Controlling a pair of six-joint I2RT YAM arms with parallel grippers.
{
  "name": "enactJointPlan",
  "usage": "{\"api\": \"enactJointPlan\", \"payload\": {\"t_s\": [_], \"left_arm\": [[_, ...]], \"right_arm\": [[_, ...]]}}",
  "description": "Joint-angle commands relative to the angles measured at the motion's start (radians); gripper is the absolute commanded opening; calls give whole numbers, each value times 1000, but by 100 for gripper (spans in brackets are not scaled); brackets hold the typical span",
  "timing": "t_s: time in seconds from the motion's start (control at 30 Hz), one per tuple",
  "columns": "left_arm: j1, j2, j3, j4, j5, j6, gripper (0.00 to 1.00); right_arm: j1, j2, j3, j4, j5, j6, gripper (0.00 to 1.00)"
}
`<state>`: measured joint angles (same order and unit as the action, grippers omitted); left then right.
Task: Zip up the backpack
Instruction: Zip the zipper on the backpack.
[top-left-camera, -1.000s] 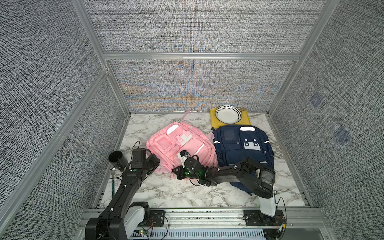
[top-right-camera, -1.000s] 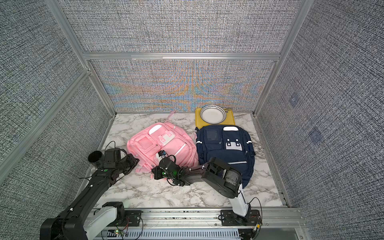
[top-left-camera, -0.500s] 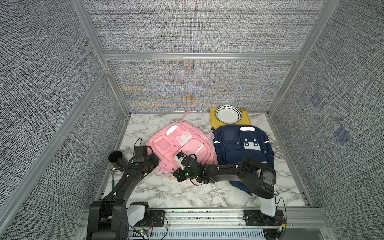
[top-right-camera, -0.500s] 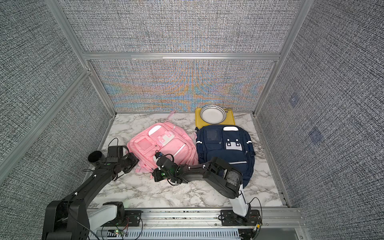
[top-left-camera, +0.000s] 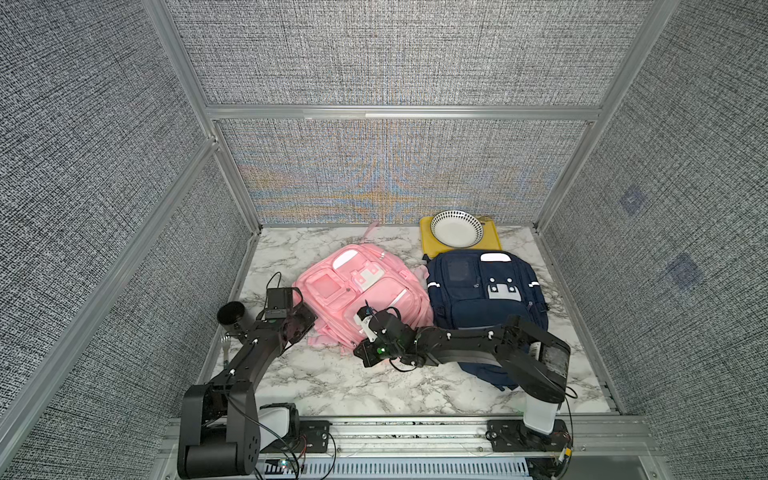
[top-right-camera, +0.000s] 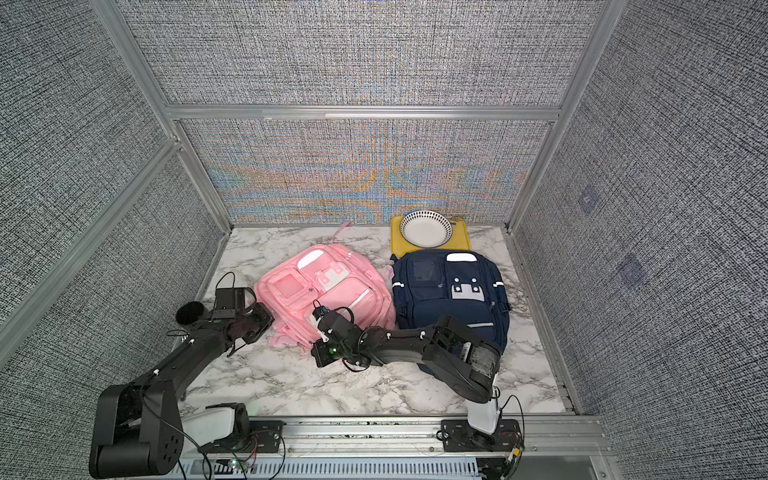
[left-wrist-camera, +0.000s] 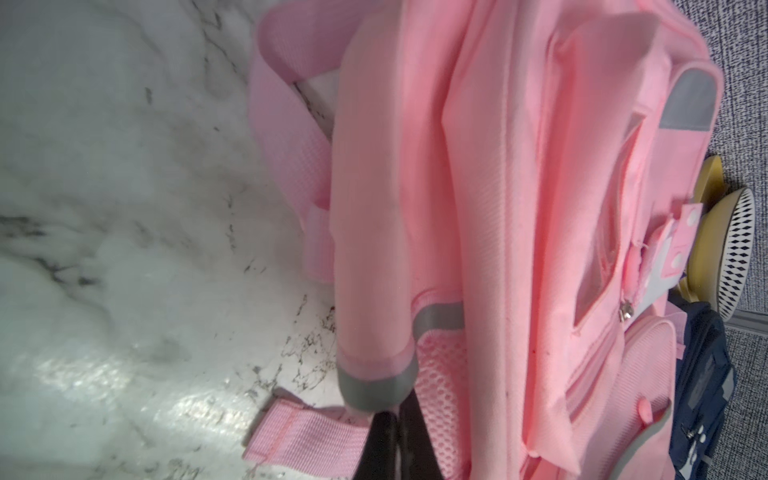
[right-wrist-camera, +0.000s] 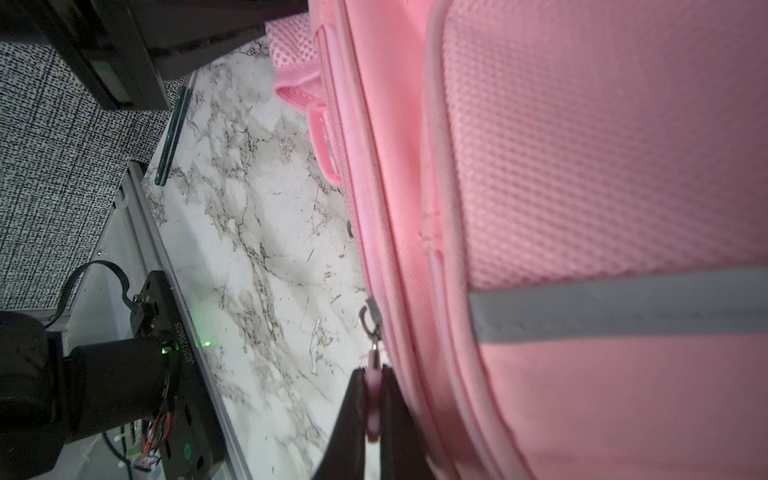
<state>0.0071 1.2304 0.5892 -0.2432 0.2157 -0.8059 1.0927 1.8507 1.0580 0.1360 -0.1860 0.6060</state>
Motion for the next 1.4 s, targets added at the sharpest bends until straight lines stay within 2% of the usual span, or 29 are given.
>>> {"api": "enactJointPlan", "payload": {"t_s": [0.0,0.3,0.67,0.8,0.87,1.0,1.27,1.37], "left_arm": [[17,9,18,29,-56,29,0],[62,35,32,18,-56,50,0],[99,70,83,-2,-17,82,0],[97,37,79,-26,14,83,19],[93,13,73,-48,32,80,32],[64,-63,52,-118,38,79,48],[-75,-374,18,-300,-18,7,56],[-147,-438,14,-353,-50,-26,57]], "right_arm": [[1,-32,-14,-73,-21,-36,0],[-13,-128,-45,-195,11,-102,0],[-51,-196,-86,-221,49,-154,0],[-50,-184,-72,-163,50,-147,0],[-50,-178,-70,-133,60,-143,0],[-50,-165,-66,-91,66,-145,0],[-47,-142,-50,-82,75,-192,0],[-50,-126,-38,-80,65,-208,0]]}}
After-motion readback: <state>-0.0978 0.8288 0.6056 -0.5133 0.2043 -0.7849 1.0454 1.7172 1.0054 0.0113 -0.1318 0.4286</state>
